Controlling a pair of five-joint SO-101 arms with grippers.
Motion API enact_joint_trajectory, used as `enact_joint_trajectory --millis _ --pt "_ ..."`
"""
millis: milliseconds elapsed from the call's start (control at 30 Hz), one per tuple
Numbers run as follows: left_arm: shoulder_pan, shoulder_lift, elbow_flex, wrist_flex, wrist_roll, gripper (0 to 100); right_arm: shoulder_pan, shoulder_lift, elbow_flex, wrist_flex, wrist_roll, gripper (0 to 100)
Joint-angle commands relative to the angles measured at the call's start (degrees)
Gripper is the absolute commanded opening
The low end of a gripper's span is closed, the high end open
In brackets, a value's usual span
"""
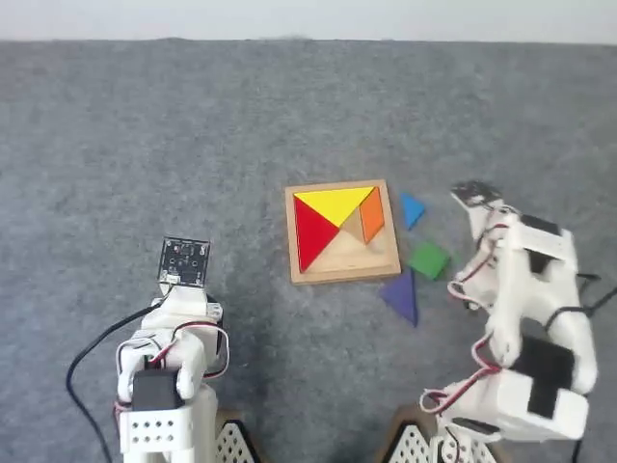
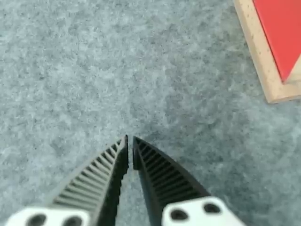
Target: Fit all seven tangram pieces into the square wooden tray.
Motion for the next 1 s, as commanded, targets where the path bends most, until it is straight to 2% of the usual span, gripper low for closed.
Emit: enact_joint_trajectory --millis 0,233,367,433,533,667,867,967 --pt "0.09 -0.97 -0.66 0.18 0.00 2 7.78 1.45 -0.35 -4.00 4.84 13.8" --pt "0.09 -0.97 -0.66 0.18 0.00 2 14.11 0.40 -1.93 -5.32 7.74 13.8" --pt "0.09 -0.97 -0.66 0.18 0.00 2 11.82 -7.96 -5.19 -0.22 5.45 13.8" --pt "0.09 -0.97 -0.66 0.18 0.00 2 6.55 -13.93 -7.30 4.70 1.05 13.8" --pt "0.09 -0.97 -0.66 0.18 0.00 2 -5.58 -20.97 -9.32 9.89 -5.98 13.8" --pt "0.09 -0.97 -0.66 0.18 0.00 2 -18.42 -21.23 -11.52 8.75 -21.36 13.8" --pt "0.09 -0.97 -0.66 0.18 0.00 2 -23.78 -7.69 -14.95 1.45 -39.82 15.4" --pt "0.09 -0.97 -0.66 0.18 0.00 2 -23.08 0.22 -17.32 1.27 -43.96 26.4"
